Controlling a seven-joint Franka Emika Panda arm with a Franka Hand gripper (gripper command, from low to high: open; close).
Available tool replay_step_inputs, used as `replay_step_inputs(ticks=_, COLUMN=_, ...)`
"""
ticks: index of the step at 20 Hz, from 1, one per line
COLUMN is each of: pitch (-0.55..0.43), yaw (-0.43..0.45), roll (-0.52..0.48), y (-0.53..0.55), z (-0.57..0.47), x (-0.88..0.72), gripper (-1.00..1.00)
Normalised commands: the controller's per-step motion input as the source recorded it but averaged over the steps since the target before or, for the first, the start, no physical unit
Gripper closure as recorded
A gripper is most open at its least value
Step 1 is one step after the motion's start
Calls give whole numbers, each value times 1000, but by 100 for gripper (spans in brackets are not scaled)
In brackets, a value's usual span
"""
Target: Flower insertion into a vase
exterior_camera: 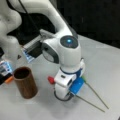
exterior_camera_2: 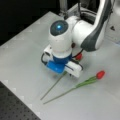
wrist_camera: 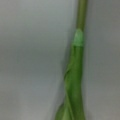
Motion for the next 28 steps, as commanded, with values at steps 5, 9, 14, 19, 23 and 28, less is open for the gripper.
replay_step_inputs(ticks=5, pitch=21, yaw=12, roll=116, y=-62, z=-100, x=226, gripper=-100)
replay_step_inputs(ticks=9, pitch=23, yaw=19, roll=129, y=-107, z=-45, x=249, gripper=100)
replay_step_inputs(ticks=14, pitch=11, yaw=28, roll=155, y=-106, z=-24, x=285, gripper=100)
replay_step_inputs(ticks=19, pitch=8, yaw=16, roll=191, y=-86, z=-31, x=301, gripper=100)
replay_step_inputs(ticks=23, pitch=27, yaw=19, roll=206, y=-56, z=-38, x=262, gripper=100)
replay_step_inputs(ticks=28, pitch=62, yaw=9, roll=165, y=23, z=3, x=213, gripper=100)
